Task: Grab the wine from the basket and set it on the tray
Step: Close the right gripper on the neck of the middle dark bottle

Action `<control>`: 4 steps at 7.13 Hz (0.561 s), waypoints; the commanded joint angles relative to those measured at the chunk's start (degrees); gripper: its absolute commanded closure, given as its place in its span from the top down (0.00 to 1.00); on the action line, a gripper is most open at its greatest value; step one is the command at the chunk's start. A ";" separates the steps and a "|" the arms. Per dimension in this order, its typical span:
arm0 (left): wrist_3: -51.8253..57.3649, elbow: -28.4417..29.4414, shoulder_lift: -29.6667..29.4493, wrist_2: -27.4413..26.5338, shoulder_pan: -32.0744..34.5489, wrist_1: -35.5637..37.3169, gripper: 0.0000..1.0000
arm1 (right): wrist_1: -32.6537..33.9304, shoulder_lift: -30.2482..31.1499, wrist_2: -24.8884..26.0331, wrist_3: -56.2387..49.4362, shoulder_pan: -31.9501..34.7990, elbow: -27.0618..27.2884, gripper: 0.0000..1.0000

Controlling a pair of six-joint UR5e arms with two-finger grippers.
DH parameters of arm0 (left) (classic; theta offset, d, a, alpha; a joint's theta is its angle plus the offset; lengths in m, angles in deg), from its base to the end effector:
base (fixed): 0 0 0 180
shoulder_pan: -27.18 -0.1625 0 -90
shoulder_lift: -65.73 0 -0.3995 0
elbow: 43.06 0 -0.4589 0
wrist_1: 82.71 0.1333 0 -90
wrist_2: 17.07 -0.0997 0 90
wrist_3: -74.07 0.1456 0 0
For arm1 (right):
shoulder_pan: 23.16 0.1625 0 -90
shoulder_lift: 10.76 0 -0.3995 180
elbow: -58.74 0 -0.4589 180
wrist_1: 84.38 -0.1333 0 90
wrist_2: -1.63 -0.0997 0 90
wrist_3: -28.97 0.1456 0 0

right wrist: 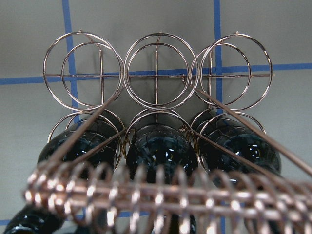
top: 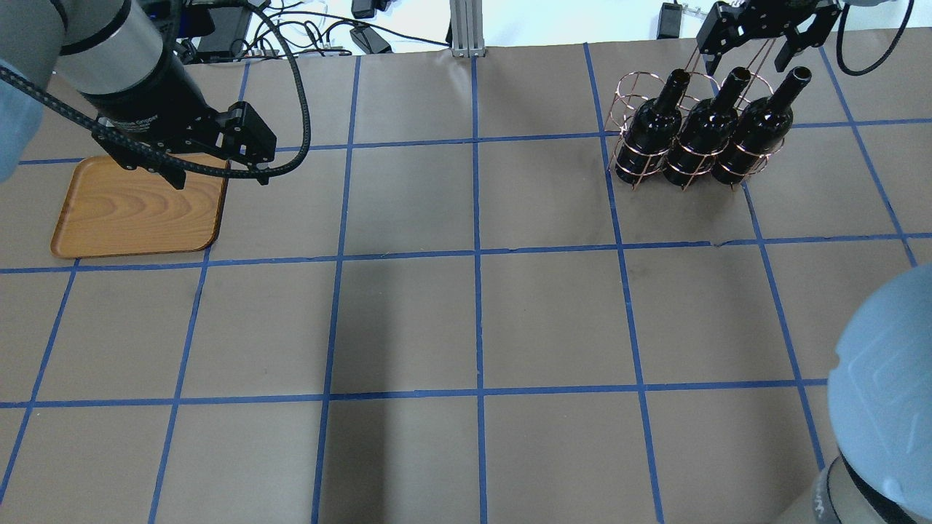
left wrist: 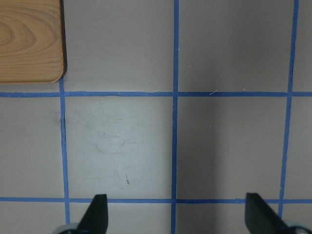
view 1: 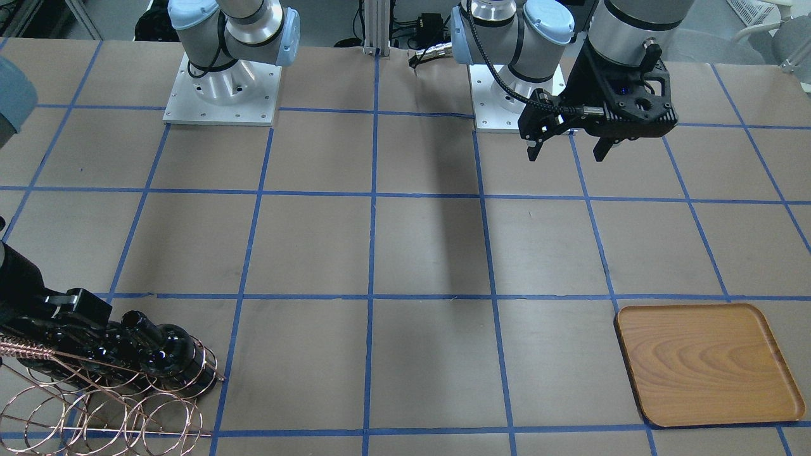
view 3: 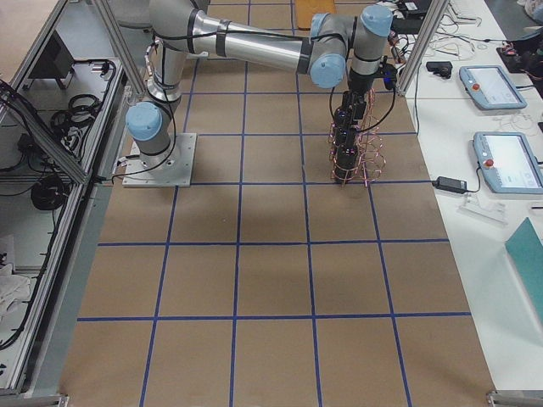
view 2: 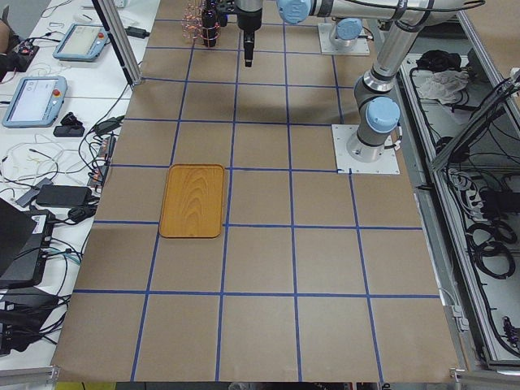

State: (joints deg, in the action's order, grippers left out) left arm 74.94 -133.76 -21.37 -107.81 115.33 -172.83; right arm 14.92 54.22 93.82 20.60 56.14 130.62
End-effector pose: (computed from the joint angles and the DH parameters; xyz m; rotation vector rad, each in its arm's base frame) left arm -0.1138 -0.5472 0.4372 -0.0271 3.1272 -0.0563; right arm -0.0101 -0.7413 0.3282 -0.0642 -3.0958 0.0542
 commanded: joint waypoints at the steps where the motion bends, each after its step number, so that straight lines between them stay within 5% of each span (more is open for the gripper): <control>1: 0.00 0.00 0.00 -0.05 0.00 0.03 1.00 | 0.99 -0.37 -0.08 -1.55 -0.03 2.37 0.88; 2: 0.00 0.00 0.00 -0.05 0.00 0.03 1.00 | 0.90 -0.29 -0.08 -1.74 0.06 2.73 0.77; 4: 0.00 0.00 0.00 -0.05 -0.09 0.03 1.00 | 0.29 -0.11 -0.08 -1.74 0.06 2.74 0.41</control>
State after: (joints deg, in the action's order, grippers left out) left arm 74.95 -133.76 -21.37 -107.86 115.28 -172.80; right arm 15.52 54.04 93.74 18.94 56.19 133.26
